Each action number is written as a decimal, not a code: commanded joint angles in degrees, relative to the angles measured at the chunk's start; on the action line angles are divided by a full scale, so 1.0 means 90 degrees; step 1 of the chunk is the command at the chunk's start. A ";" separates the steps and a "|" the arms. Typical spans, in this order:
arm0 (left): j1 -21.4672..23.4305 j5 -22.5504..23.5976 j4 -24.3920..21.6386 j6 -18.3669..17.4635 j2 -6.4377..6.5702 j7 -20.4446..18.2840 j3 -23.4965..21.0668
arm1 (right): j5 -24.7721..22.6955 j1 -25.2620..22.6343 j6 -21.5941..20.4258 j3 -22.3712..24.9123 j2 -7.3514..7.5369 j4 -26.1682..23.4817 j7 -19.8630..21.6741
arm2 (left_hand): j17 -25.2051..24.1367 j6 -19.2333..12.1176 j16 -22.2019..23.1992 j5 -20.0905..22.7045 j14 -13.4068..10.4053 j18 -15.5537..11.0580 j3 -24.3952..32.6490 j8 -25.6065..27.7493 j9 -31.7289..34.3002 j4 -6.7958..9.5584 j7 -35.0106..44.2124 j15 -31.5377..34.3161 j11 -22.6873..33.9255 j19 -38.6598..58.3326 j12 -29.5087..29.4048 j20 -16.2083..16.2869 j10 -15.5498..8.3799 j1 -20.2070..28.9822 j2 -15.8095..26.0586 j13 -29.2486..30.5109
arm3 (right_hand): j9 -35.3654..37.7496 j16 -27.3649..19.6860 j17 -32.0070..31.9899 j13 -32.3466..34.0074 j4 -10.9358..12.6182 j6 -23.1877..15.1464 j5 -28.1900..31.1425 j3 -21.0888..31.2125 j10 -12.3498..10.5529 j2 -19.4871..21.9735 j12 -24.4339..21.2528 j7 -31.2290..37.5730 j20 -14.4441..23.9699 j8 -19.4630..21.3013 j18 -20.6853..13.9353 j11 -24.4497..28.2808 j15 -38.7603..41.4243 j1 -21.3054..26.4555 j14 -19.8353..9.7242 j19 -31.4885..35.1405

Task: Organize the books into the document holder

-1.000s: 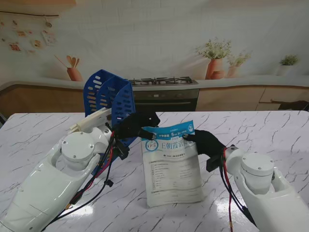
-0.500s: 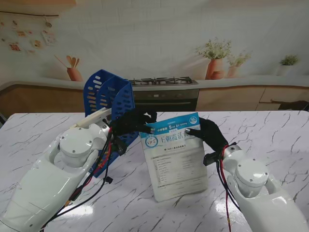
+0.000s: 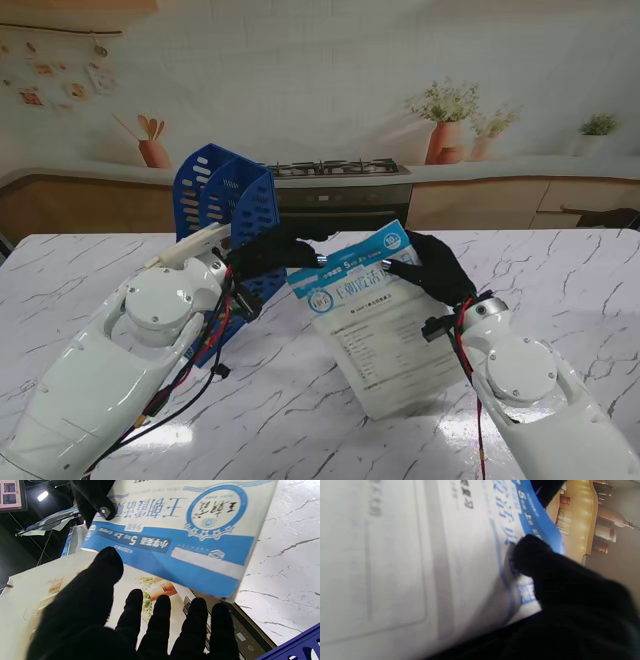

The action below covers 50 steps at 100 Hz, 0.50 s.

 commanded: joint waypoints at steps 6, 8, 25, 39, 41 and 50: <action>-0.0242 0.0114 0.0308 -0.0355 -0.0015 -0.0167 0.0185 | -0.0116 -0.0078 -0.0105 0.0021 -0.0037 -0.0241 -0.0170 | -0.0131 -0.0011 -0.0173 -0.0152 0.0003 -0.0270 -0.0243 -0.0114 -0.0247 0.0071 -0.0134 -0.0265 -0.0137 -0.0528 -0.0114 -0.0284 -0.0040 -0.0273 0.0067 -0.0223 | -0.0129 0.0562 0.0181 0.0826 0.0171 -0.1812 0.1343 0.1107 -0.0320 0.1729 0.0160 0.2945 0.0112 0.1165 -0.0579 0.0190 0.1257 0.1108 -0.1243 0.0300; -0.0271 0.0110 0.0356 -0.0393 -0.0010 -0.0209 0.0211 | -0.0140 -0.0082 -0.0104 0.0028 -0.0038 -0.0259 -0.0185 | -0.0120 0.0004 -0.0186 -0.0143 0.0002 -0.0274 -0.0245 -0.0112 -0.0254 0.0068 -0.0138 -0.0278 -0.0139 -0.0569 -0.0110 -0.0315 -0.0046 -0.0291 0.0052 -0.0231 | -0.0118 0.0566 0.0189 0.0832 0.0171 -0.1817 0.1342 0.1107 -0.0331 0.1733 0.0165 0.2944 0.0118 0.1159 -0.0571 0.0190 0.1255 0.1104 -0.1252 0.0291; -0.0426 -0.0199 0.0699 -0.0658 -0.0012 -0.0467 0.0373 | -0.0268 -0.0082 -0.0040 0.0099 -0.0025 -0.0395 -0.0192 | 0.0267 0.0097 -0.0005 0.0050 0.0067 -0.0041 -0.0082 0.0070 -0.0062 0.0018 0.0026 0.0018 0.0104 -0.0111 0.0175 -0.0221 0.0030 -0.0432 -0.0138 0.0153 | -0.0072 0.0588 0.0218 0.0862 0.0182 -0.1814 0.1394 0.1116 -0.0334 0.1729 0.0179 0.2956 0.0158 0.1133 -0.0547 0.0181 0.1261 0.1095 -0.1253 0.0273; -0.0487 -0.0355 0.0912 -0.0866 -0.0058 -0.0431 0.0459 | -0.0330 -0.0040 0.0007 0.0127 -0.0010 -0.0498 -0.0157 | 0.0914 0.0101 0.0475 0.0127 -0.0012 0.0232 0.0227 0.0678 0.0170 -0.0027 0.0715 0.0665 0.0525 0.1102 0.0651 0.0146 -0.0036 -0.0483 -0.0309 0.0773 | -0.0041 0.0598 0.0266 0.0891 0.0195 -0.1832 0.1417 0.1127 -0.0333 0.1739 0.0184 0.2948 0.0194 0.1116 -0.0568 0.0167 0.1259 0.1079 -0.1266 0.0255; -0.0493 -0.0394 0.0942 -0.0910 -0.0071 -0.0410 0.0470 | -0.0329 -0.0028 0.0016 0.0129 -0.0008 -0.0507 -0.0145 | 0.1082 0.0108 0.0576 0.0138 -0.0030 0.0220 0.0291 0.0833 0.0228 -0.0034 0.0896 0.0816 0.0616 0.1361 0.0742 0.0258 -0.0024 -0.0483 -0.0344 0.0893 | -0.0035 0.0598 0.0268 0.0893 0.0197 -0.1835 0.1418 0.1129 -0.0344 0.1739 0.0183 0.2947 0.0198 0.1114 -0.0571 0.0164 0.1257 0.1077 -0.1268 0.0253; -0.0514 -0.0466 0.0986 -0.0989 -0.0111 -0.0307 0.0514 | -0.0256 0.0027 0.0057 0.0125 -0.0003 -0.0539 -0.0082 | 0.1767 0.0105 0.1018 0.0193 -0.0192 0.0035 0.0558 0.1442 0.0406 -0.0055 0.1605 0.1475 0.0965 0.2303 0.1077 0.0704 -0.0032 -0.0433 -0.0466 0.1331 | -0.0031 0.0603 0.0271 0.0894 0.0202 -0.1828 0.1418 0.1121 -0.0345 0.1747 0.0185 0.2938 0.0218 0.1107 -0.0576 0.0153 0.1252 0.1072 -0.1269 0.0244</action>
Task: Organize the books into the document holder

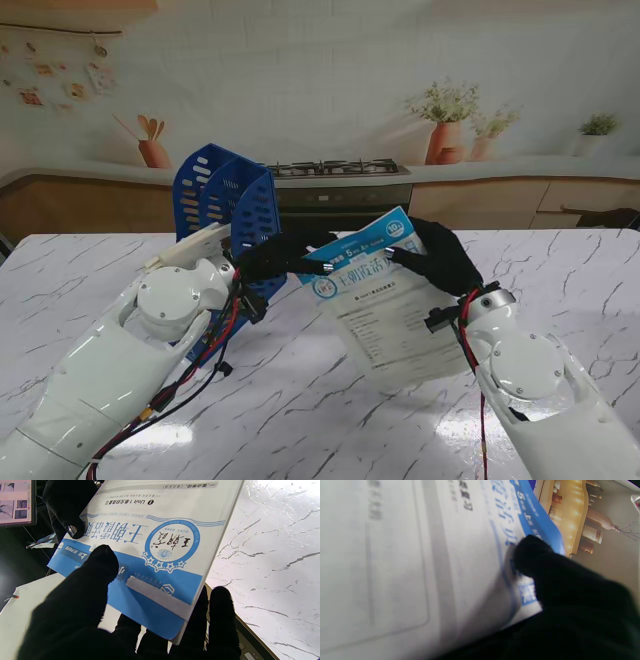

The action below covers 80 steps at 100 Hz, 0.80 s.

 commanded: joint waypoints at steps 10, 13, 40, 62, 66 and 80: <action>-0.0060 -0.0086 0.0065 -0.0266 -0.0104 0.0085 0.0101 | 0.0075 0.0126 0.0058 -0.0024 -0.0020 -0.0149 0.0056 | 0.1212 -0.0014 0.1066 0.0119 -0.0503 -0.0504 0.0469 0.1097 0.0321 -0.0066 0.1299 0.1504 0.0924 0.1511 0.0821 0.0600 -0.0072 0.0025 -0.0340 0.0800 | -0.0046 0.0510 0.0132 0.0893 0.0205 -0.1832 0.1413 0.1100 -0.0333 0.1724 0.0121 0.2920 0.0160 0.1058 -0.0577 0.0134 0.1189 0.1100 -0.1258 0.0234; -0.0074 -0.0092 0.0070 -0.0287 -0.0108 0.0089 0.0118 | 0.0072 0.0139 0.0064 -0.0026 -0.0018 -0.0162 0.0065 | 0.1441 -0.0032 0.1344 0.0156 -0.0611 -0.0642 0.0528 0.1326 0.0379 -0.0067 0.1574 0.1821 0.1147 0.1735 0.1054 0.0634 -0.0103 0.0099 -0.0339 0.0900 | -0.0055 0.0511 0.0131 0.0885 0.0204 -0.1848 0.1401 0.1087 -0.0338 0.1728 0.0124 0.2913 0.0166 0.1058 -0.0577 0.0127 0.1185 0.1106 -0.1258 0.0231; -0.0143 -0.0239 0.0168 -0.0620 -0.0186 0.0285 0.0254 | 0.0072 0.0158 0.0034 -0.0016 0.0006 -0.0243 0.0150 | 0.4550 -0.1079 0.2187 0.0954 -0.1487 -0.1987 0.0863 0.2173 0.3020 -0.0247 0.4357 0.3813 0.0830 0.3834 0.3375 -0.0423 -0.0630 0.1691 -0.0872 0.3266 | -0.0168 0.0508 -0.0142 0.0748 0.0196 -0.1840 0.1255 0.0924 -0.0372 0.1767 0.0124 0.2769 0.0217 0.1018 -0.0530 0.0026 0.1071 0.1145 -0.1215 0.0013; -0.0004 -0.0492 -0.0002 -0.0675 -0.0210 0.0345 0.0144 | 0.0204 0.0142 0.0165 0.0029 0.0033 -0.0316 0.0328 | 0.5595 -0.1064 0.2107 0.1523 -0.1732 -0.2036 0.2941 0.4385 0.4221 -0.0008 0.4721 0.3680 0.0769 0.4518 0.2244 -0.0406 -0.0755 0.1795 -0.1173 0.4851 | -0.0355 0.0331 -0.0717 0.0431 0.0264 -0.1578 0.0836 0.0740 -0.0398 0.1704 -0.0253 0.1937 0.0279 0.0421 -0.0404 -0.0164 0.0493 0.1166 -0.0864 -0.0348; 0.0036 -0.0487 -0.0067 -0.0668 -0.0201 0.0346 0.0114 | 0.0236 0.0141 0.0191 0.0043 0.0047 -0.0328 0.0405 | 0.5619 -0.1088 0.2142 0.1590 -0.1767 -0.2067 0.3090 0.4554 0.4200 0.0076 0.4767 0.3680 0.1124 0.4671 0.2454 -0.0329 -0.0925 0.1789 -0.1110 0.5005 | -0.0421 0.0216 -0.0948 0.0286 0.0281 -0.1321 0.0666 0.0676 -0.0368 0.1649 -0.0546 0.1431 0.0234 -0.0068 -0.0349 -0.0262 0.0145 0.1173 -0.0736 -0.0553; 0.0244 -0.0317 -0.0416 -0.0488 -0.0189 0.0545 -0.0033 | 0.0269 0.0132 0.0228 0.0128 0.0121 -0.0327 0.0740 | 0.5659 -0.1163 0.2283 0.1681 -0.1787 -0.2123 0.3268 0.4757 0.4205 0.0212 0.4847 0.3901 0.1438 0.4941 0.2735 -0.0217 -0.1166 0.1754 -0.0928 0.5070 | -0.0891 -0.0387 -0.1896 -0.0592 0.0450 -0.0603 -0.0423 -0.0043 -0.0021 0.1245 -0.1945 -0.0274 -0.0064 -0.2630 -0.0123 -0.1979 -0.1883 0.0828 -0.0316 -0.1517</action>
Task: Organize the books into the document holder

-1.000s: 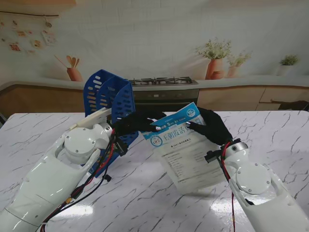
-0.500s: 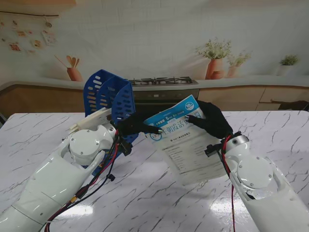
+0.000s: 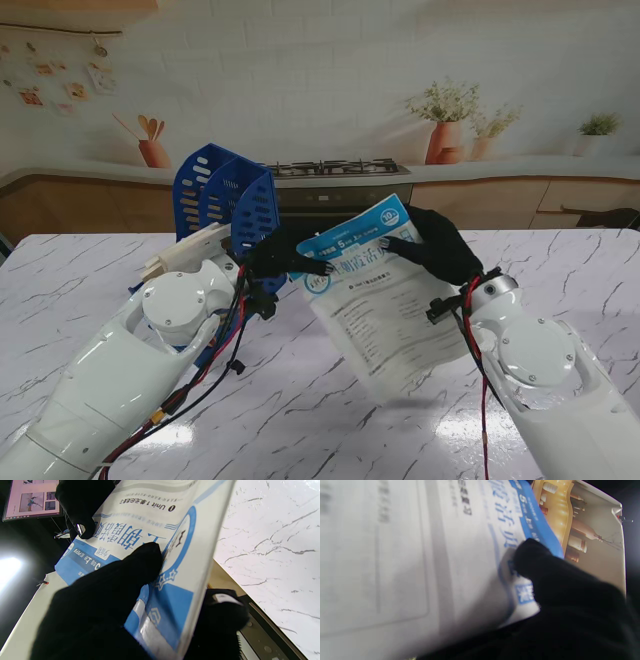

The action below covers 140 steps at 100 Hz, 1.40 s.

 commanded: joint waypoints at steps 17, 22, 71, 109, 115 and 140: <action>0.0343 0.0018 -0.0703 0.0361 0.0043 -0.0071 -0.0361 | 0.0105 -0.0088 0.0347 0.0139 0.0038 -0.0007 0.0222 | 0.0238 -0.0507 0.0117 0.0528 -0.0377 -0.0816 0.1104 0.0509 0.0183 0.0455 0.0665 0.0581 0.0640 0.0965 0.0411 0.0204 -0.0542 0.0540 0.0412 0.0767 | -0.1117 -0.0904 -0.0845 -0.0797 0.0653 -0.0152 -0.1155 -0.1268 0.0193 0.0942 -0.1943 -0.0796 -0.0472 -0.2511 0.0195 -0.1326 -0.2574 -0.0052 0.0129 -0.1040; 0.0410 0.0099 -0.0832 0.0447 0.0068 -0.0078 -0.0466 | 0.0128 -0.0115 0.0442 0.0178 0.0013 0.0010 0.0149 | 0.0241 -0.0508 0.0109 0.0531 -0.0373 -0.0817 0.1091 0.0532 0.0184 0.0443 0.0667 0.0610 0.0619 0.0985 0.0462 0.0211 -0.0472 0.0573 0.0397 0.0768 | -0.1208 -0.1008 -0.0904 -0.0856 0.0784 -0.0081 -0.1103 -0.1570 0.0226 0.1058 -0.2159 -0.1376 -0.0549 -0.2299 0.0272 -0.1404 -0.2898 -0.0364 0.0201 -0.1148; 0.1488 0.1090 -0.2590 0.1500 0.0361 -0.0392 -0.1775 | -0.0024 -0.0649 0.1002 0.0808 -0.0105 -0.0006 -0.0366 | 0.0255 -0.0471 0.0112 0.0487 -0.0381 -0.0861 0.1021 0.0617 0.0177 0.0534 0.0641 0.0715 0.0589 0.1073 0.0581 0.0228 -0.0513 0.0575 0.0511 0.0760 | -0.1143 -0.1125 -0.0897 -0.0810 0.0769 -0.0135 -0.0909 -0.1651 0.0281 0.1067 -0.2284 -0.1695 -0.0637 -0.2053 0.0384 -0.1561 -0.3287 -0.0701 0.0277 -0.1185; 0.2574 0.1709 -0.4134 0.2699 0.0442 -0.0393 -0.3162 | -0.0025 -0.0947 0.1083 0.0975 -0.0125 -0.0104 -0.0453 | 0.0263 -0.0417 0.0107 0.0470 -0.0391 -0.0937 0.1020 0.0629 0.0182 0.0629 0.0613 0.0780 0.0552 0.1138 0.0600 0.0237 -0.0455 0.0574 0.0529 0.0764 | -0.1332 -0.1125 -0.1025 -0.0990 0.0826 -0.0047 -0.1037 -0.1857 0.0295 0.1149 -0.2296 -0.1726 -0.0696 -0.2047 0.0276 -0.1623 -0.3409 -0.0424 0.0263 -0.1298; 0.2708 0.1789 -0.4327 0.2875 0.0459 -0.0440 -0.3370 | -0.0010 -0.0956 0.1086 0.0960 -0.0125 -0.0097 -0.0448 | 0.0264 -0.0398 0.0105 0.0465 -0.0389 -0.0950 0.1015 0.0630 0.0178 0.0650 0.0609 0.0785 0.0549 0.1141 0.0604 0.0236 -0.0451 0.0574 0.0532 0.0764 | -0.1343 -0.1123 -0.1041 -0.1010 0.0840 -0.0040 -0.1037 -0.1901 0.0304 0.1158 -0.2295 -0.1729 -0.0701 -0.2041 0.0271 -0.1618 -0.3415 -0.0385 0.0263 -0.1316; 0.3379 0.2018 -0.5047 0.3472 0.0509 -0.0599 -0.4324 | 0.0016 -0.0977 0.1063 0.0920 -0.0122 -0.0068 -0.0427 | 0.0262 -0.0388 0.0098 0.0452 -0.0376 -0.0965 0.0974 0.0634 0.0167 0.0709 0.0601 0.0787 0.0544 0.1147 0.0614 0.0229 -0.0452 0.0581 0.0582 0.0756 | -0.1299 -0.1126 -0.1074 -0.1002 0.0864 -0.0045 -0.0978 -0.1988 0.0330 0.1114 -0.2296 -0.1716 -0.0708 -0.2022 0.0316 -0.1592 -0.3417 -0.0317 0.0300 -0.1359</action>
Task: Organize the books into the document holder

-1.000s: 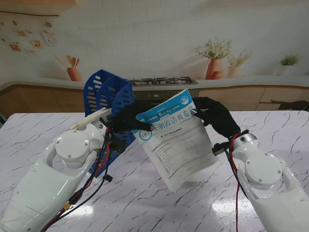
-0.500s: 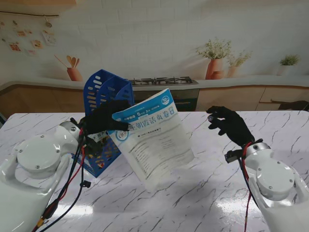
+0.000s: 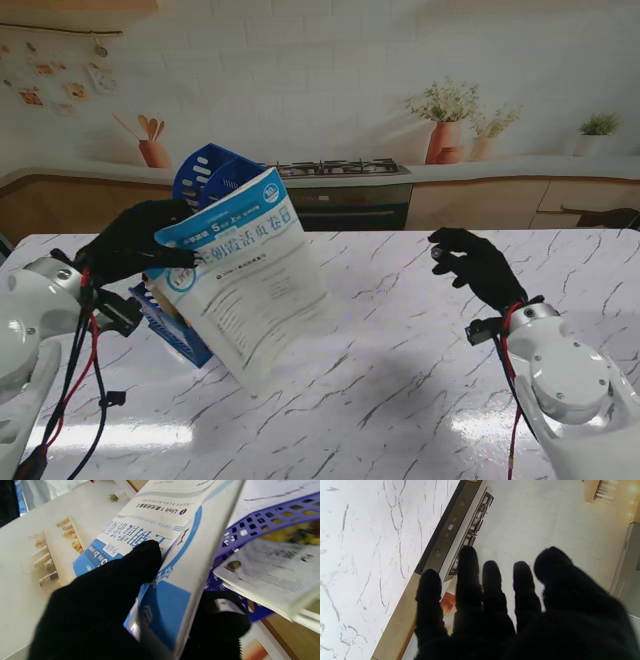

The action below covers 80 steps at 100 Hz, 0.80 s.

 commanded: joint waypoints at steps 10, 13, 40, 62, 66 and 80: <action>0.0396 0.0129 -0.0401 0.0220 0.0042 -0.0037 -0.0536 | 0.0043 -0.0051 -0.0015 -0.0062 -0.0031 0.0018 0.0014 | 0.0169 -0.0374 0.0089 0.0372 -0.0341 -0.0902 0.0921 0.0223 0.0164 0.0744 0.0562 0.0311 0.0482 0.0916 0.0233 0.0088 -0.0499 0.0660 0.0661 0.0614 | -0.0077 -0.0066 -0.0006 -0.0071 0.0173 -0.0047 0.0021 -0.0104 -0.0037 0.0018 0.0009 -0.0098 -0.0063 0.0143 0.0337 0.0015 -0.0034 0.0210 0.0017 -0.0029; 0.0415 0.0165 -0.0414 0.0257 0.0047 -0.0048 -0.0607 | 0.0051 -0.0049 -0.0015 -0.0069 -0.0031 0.0023 0.0017 | 0.0169 -0.0374 0.0091 0.0372 -0.0332 -0.0901 0.0911 0.0224 0.0159 0.0751 0.0561 0.0310 0.0481 0.0916 0.0233 0.0086 -0.0501 0.0658 0.0663 0.0613 | -0.0063 -0.0065 0.0003 -0.0050 0.0168 -0.0060 0.0036 -0.0092 -0.0047 0.0004 0.0008 -0.0090 -0.0060 0.0142 0.0353 0.0018 -0.0024 0.0209 0.0023 -0.0020; 0.0520 0.0410 -0.0521 0.0506 0.0083 -0.0152 -0.1237 | 0.0066 -0.0041 0.0021 -0.0109 -0.0031 0.0046 0.0028 | 0.0162 -0.0379 0.0115 0.0355 -0.0318 -0.0876 0.0855 0.0235 0.0136 0.0783 0.0558 0.0282 0.0486 0.0905 0.0264 0.0071 -0.0521 0.0674 0.0690 0.0600 | 0.0050 -0.0064 0.0094 0.0069 0.0097 -0.0137 0.0099 0.0119 -0.0075 -0.0093 -0.0003 -0.0020 -0.0054 0.0108 0.0408 0.0035 0.0022 0.0101 0.0020 0.0070; 0.0240 0.0978 -0.0561 0.0789 0.0207 -0.0418 -0.1459 | 0.0070 -0.0050 0.0051 -0.0136 -0.0023 0.0077 0.0072 | 0.0164 -0.0407 0.0139 0.0341 -0.0335 -0.0848 0.0821 0.0242 0.0132 0.0795 0.0553 0.0260 0.0473 0.0898 0.0278 0.0058 -0.0535 0.0674 0.0707 0.0595 | 0.0027 -0.0068 0.0099 0.0057 0.0070 -0.0132 0.0062 0.0217 -0.0077 -0.0088 -0.0004 -0.0002 -0.0068 0.0072 0.0401 0.0026 0.0008 0.0016 -0.0011 0.0082; 0.0175 0.1051 -0.0561 0.0849 0.0218 -0.0425 -0.1464 | 0.0075 -0.0051 0.0067 -0.0138 -0.0020 0.0082 0.0087 | 0.0164 -0.0405 0.0145 0.0344 -0.0327 -0.0847 0.0817 0.0244 0.0129 0.0799 0.0554 0.0258 0.0469 0.0898 0.0281 0.0057 -0.0537 0.0674 0.0709 0.0597 | 0.0004 -0.0069 0.0093 0.0048 0.0072 -0.0129 0.0049 0.0221 -0.0097 -0.0074 -0.0006 -0.0006 -0.0073 0.0066 0.0385 0.0019 0.0002 0.0008 -0.0018 0.0077; -0.0027 0.1324 -0.0547 0.1018 0.0272 -0.0520 -0.1461 | 0.0072 -0.0057 0.0126 -0.0137 -0.0022 0.0067 0.0086 | 0.0163 -0.0417 0.0159 0.0339 -0.0343 -0.0848 0.0797 0.0249 0.0132 0.0806 0.0552 0.0245 0.0464 0.0894 0.0290 0.0050 -0.0548 0.0670 0.0715 0.0596 | -0.0060 -0.0070 0.0058 -0.0018 0.0090 -0.0094 -0.0003 0.0192 -0.0096 -0.0031 -0.0003 -0.0025 -0.0098 0.0058 0.0325 0.0011 -0.0027 0.0023 -0.0042 0.0042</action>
